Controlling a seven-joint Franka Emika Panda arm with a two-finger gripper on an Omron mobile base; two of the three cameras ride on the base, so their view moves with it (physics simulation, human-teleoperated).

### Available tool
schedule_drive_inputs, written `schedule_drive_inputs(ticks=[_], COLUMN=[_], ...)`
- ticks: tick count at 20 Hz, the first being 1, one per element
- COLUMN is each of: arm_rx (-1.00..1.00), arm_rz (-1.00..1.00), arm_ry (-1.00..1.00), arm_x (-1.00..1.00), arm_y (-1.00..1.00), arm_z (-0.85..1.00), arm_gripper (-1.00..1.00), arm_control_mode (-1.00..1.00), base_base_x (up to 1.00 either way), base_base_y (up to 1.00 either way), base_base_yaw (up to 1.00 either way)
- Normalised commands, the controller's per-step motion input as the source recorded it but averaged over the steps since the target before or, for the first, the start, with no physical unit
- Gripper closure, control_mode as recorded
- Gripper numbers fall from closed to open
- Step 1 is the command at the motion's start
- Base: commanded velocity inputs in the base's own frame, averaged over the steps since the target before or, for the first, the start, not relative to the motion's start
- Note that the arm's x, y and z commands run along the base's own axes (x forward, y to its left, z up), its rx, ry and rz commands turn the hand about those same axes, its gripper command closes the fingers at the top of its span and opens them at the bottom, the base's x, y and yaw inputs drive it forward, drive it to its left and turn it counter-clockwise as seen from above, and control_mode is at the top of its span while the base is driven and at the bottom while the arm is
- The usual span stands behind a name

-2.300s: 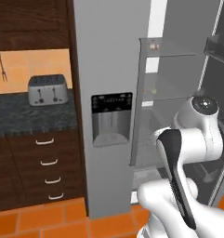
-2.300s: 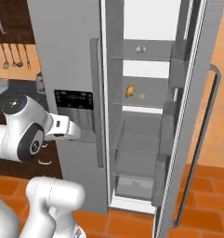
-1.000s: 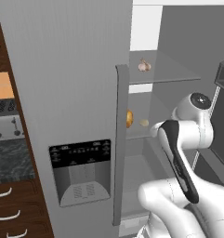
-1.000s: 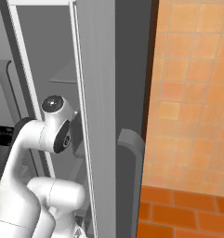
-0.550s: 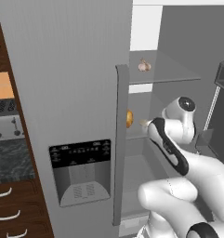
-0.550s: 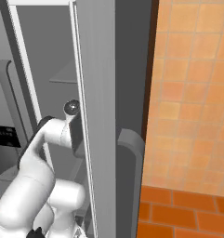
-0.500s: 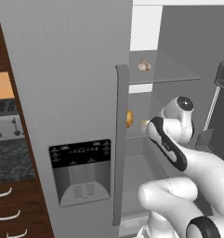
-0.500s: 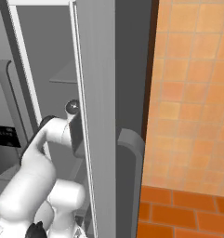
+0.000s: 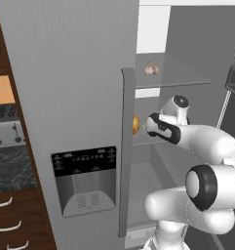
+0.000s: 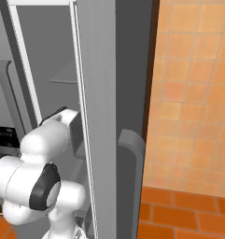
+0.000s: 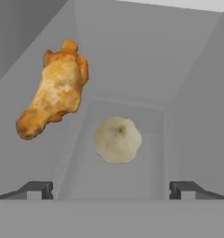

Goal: Place one garlic and one chicken drumstick in each tupperware on the nearby counter, to pack two identical lunches.

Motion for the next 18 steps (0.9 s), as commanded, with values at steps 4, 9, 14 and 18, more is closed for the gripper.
schedule_drive_inputs(ticks=[4, 9, 14, 18], arm_rx=[0.00, 0.00, 0.00, 0.00], arm_rz=[0.00, 0.00, 0.00, 0.00], arm_ry=[0.00, 0.01, 0.15, 0.25], arm_x=[0.42, 0.56, 0.16, -0.14], arm_y=[0.00, 0.00, -0.01, 0.00], arm_z=[-0.49, -0.43, -0.63, -0.87], arm_gripper=[-1.00, -1.00, 1.00, 1.00], arm_control_mode=[-1.00, -1.00, -1.00, -1.00], base_base_x=[0.00, 0.00, 0.00, 0.00], base_base_y=[0.00, 0.00, 0.00, 0.00], base_base_yaw=[0.00, 0.00, 0.00, 0.00])
